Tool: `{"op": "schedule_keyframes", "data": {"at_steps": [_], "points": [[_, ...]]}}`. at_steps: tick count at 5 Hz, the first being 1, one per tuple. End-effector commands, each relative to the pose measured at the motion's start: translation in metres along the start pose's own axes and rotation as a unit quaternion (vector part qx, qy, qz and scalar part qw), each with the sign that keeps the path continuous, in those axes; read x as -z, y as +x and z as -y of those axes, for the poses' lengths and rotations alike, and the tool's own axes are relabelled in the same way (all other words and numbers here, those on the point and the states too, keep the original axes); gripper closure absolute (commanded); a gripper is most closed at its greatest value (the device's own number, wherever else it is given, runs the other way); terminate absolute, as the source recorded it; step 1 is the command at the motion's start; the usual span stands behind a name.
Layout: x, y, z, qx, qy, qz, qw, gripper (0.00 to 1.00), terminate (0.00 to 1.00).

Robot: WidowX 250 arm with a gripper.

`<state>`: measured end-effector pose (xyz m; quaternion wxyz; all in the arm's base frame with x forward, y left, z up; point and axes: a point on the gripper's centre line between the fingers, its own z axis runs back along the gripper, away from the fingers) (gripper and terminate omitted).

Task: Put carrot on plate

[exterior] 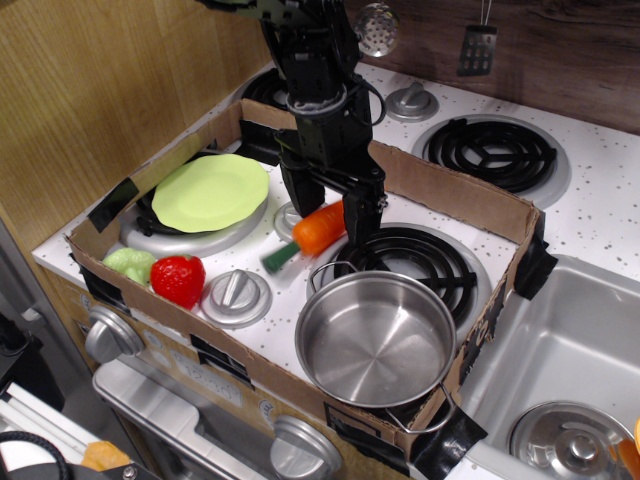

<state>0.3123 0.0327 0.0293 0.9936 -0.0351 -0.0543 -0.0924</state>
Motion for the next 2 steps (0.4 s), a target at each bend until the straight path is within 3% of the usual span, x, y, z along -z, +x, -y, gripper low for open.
{"op": "schedule_keyframes", "data": {"at_steps": [1,2], "points": [[-0.0005,0.0023,-0.0018,-0.025,0.018,0.022,0.9993,0.00,0.00],[0.0047,-0.0011,-0.0032,-0.034,0.021,0.026,0.9988,0.00,0.00]]}}
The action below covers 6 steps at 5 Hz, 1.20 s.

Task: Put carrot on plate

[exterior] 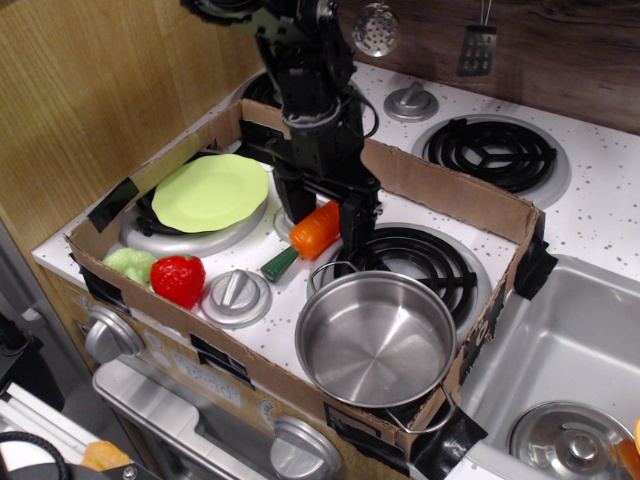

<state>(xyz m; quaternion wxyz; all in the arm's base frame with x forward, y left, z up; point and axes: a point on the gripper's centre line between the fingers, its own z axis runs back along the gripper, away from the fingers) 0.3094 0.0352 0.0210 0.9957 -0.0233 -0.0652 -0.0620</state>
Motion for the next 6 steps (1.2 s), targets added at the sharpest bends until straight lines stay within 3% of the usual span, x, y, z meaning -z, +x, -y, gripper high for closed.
{"op": "schedule_keyframes", "data": {"at_steps": [1,2,4,5,6], "points": [[-0.002,0.001,-0.004,-0.008,0.008,0.010,0.9999,0.00,0.00],[-0.003,0.001,-0.004,-0.021,0.010,0.008,0.9997,1.00,0.00],[-0.038,0.013,0.007,-0.023,0.011,-0.017,0.9995,1.00,0.00],[-0.057,0.026,0.005,-0.006,0.033,-0.021,0.9992,1.00,0.00],[-0.071,0.022,-0.018,0.015,0.094,0.019,0.9953,1.00,0.00]]}}
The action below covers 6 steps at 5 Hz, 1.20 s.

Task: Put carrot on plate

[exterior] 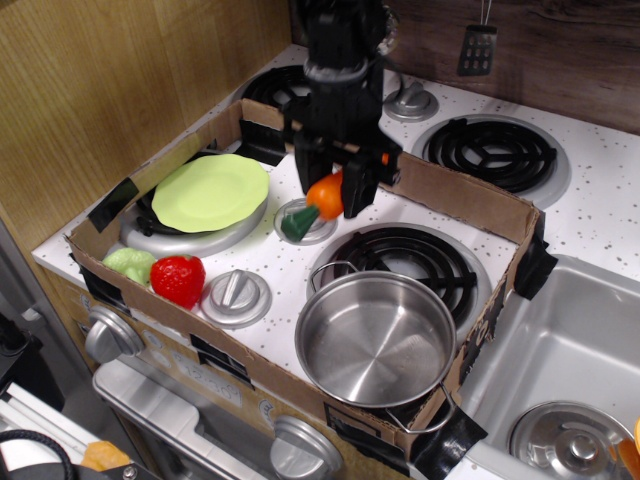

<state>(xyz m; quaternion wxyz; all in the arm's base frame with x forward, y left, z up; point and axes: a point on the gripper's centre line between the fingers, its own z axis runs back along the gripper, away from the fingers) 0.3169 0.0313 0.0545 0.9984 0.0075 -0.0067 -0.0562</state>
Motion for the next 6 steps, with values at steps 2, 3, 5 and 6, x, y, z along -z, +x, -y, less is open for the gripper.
{"op": "schedule_keyframes", "data": {"at_steps": [2,3,5,6], "points": [[-0.057,-0.004,-0.084,0.007,0.101,0.088,0.9910,1.00,0.00],[-0.046,-0.008,-0.104,0.004,0.087,0.082,0.9929,1.00,0.00],[-0.023,-0.022,-0.106,-0.038,0.069,0.079,0.9937,1.00,0.00],[-0.011,-0.026,-0.104,-0.051,0.059,0.076,0.9940,1.00,0.00]]}}
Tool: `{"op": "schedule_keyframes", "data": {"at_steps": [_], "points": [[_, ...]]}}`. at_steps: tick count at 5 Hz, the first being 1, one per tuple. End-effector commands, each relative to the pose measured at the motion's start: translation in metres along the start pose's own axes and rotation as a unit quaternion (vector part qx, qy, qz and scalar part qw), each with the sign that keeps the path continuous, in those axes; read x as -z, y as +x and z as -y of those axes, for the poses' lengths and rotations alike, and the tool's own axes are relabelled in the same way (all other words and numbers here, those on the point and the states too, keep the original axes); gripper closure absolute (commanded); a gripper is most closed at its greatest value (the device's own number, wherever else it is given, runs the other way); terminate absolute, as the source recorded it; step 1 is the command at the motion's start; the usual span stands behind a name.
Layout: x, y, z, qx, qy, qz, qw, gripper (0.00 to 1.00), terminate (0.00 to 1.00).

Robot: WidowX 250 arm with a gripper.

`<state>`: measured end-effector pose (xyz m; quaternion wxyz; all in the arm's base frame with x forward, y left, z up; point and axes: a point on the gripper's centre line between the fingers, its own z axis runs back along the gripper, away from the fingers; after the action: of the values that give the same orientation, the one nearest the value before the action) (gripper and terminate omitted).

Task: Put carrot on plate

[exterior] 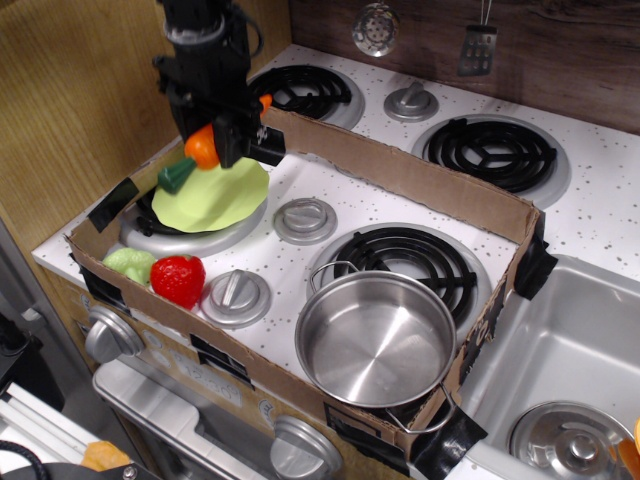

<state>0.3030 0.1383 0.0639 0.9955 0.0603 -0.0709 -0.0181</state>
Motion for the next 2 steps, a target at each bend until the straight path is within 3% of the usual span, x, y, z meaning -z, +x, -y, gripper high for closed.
{"op": "schedule_keyframes", "data": {"at_steps": [1,2], "points": [[0.0043,-0.0014,0.0012,-0.022,-0.008,0.006,0.9997,1.00,0.00],[0.0119,-0.0011,0.0039,-0.020,-0.021,0.001,0.9996,1.00,0.00]]}}
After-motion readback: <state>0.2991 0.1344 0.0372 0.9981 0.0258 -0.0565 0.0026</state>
